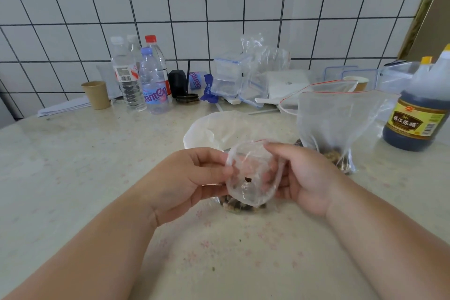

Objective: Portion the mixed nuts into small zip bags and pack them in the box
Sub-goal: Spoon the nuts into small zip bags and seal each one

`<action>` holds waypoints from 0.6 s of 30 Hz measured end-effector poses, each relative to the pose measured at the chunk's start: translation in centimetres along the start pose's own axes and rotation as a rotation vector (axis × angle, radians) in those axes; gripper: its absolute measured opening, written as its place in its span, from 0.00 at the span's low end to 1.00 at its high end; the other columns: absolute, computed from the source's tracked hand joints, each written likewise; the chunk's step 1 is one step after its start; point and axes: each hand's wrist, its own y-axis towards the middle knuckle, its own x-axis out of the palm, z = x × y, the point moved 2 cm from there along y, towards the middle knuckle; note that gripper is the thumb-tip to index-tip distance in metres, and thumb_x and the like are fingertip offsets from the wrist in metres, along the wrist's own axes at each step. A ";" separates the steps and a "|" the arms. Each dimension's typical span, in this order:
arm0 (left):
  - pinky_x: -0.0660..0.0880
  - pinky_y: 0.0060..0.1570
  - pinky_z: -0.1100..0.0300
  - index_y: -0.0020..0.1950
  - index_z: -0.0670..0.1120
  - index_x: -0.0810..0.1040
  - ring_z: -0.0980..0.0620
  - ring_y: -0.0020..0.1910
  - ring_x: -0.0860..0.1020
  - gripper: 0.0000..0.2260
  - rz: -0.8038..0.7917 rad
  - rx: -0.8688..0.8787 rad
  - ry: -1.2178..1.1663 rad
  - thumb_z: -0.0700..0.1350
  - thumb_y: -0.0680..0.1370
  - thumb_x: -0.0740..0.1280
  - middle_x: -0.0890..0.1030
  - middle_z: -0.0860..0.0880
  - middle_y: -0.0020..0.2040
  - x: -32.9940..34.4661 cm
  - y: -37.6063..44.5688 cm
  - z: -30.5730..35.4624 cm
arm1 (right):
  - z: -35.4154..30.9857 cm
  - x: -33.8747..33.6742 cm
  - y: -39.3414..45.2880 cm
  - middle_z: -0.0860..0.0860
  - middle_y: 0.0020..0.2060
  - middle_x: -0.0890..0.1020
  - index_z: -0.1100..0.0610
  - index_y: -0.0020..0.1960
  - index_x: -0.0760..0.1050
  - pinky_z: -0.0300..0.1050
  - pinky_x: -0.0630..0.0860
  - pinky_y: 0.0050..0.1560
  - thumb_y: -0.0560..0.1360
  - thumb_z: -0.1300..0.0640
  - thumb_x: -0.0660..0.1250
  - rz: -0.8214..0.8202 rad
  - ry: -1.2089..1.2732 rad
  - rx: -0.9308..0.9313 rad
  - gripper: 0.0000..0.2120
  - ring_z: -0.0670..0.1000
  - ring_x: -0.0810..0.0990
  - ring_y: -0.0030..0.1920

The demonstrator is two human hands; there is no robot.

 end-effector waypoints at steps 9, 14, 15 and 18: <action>0.79 0.28 0.58 0.40 0.42 0.74 0.43 0.27 0.80 0.11 0.311 0.065 0.239 0.34 0.75 0.75 0.82 0.39 0.34 -0.4 0.5 -0.8 | -0.7 0.1 -1.4 0.64 0.58 0.79 0.59 0.64 0.73 0.61 0.74 0.62 0.67 0.75 0.68 -0.491 0.297 -0.065 0.27 0.63 0.80 0.57; 0.73 0.21 0.60 0.38 0.42 0.69 0.46 0.20 0.75 0.13 0.384 0.092 0.320 0.35 0.79 0.68 0.77 0.43 0.25 0.0 0.3 -0.9 | -0.4 1.3 -1.3 0.59 0.41 0.78 0.61 0.52 0.74 0.46 0.80 0.38 0.68 0.66 0.71 -0.399 0.175 -0.116 0.14 0.53 0.78 0.37; 0.72 0.20 0.60 0.37 0.43 0.69 0.47 0.20 0.74 0.13 0.397 0.089 0.323 0.35 0.79 0.68 0.76 0.44 0.24 0.1 0.3 -1.0 | -0.4 1.5 -1.3 0.57 0.38 0.78 0.61 0.49 0.75 0.45 0.79 0.36 0.68 0.64 0.73 -0.393 0.132 -0.127 0.12 0.52 0.77 0.36; 0.70 0.20 0.61 0.37 0.43 0.71 0.47 0.20 0.74 0.13 0.415 0.081 0.343 0.37 0.79 0.69 0.75 0.45 0.23 0.4 0.3 -1.1 | -0.2 1.6 -1.3 0.58 0.37 0.79 0.64 0.51 0.78 0.42 0.75 0.34 0.65 0.54 0.78 -0.355 0.000 -0.151 0.20 0.51 0.77 0.34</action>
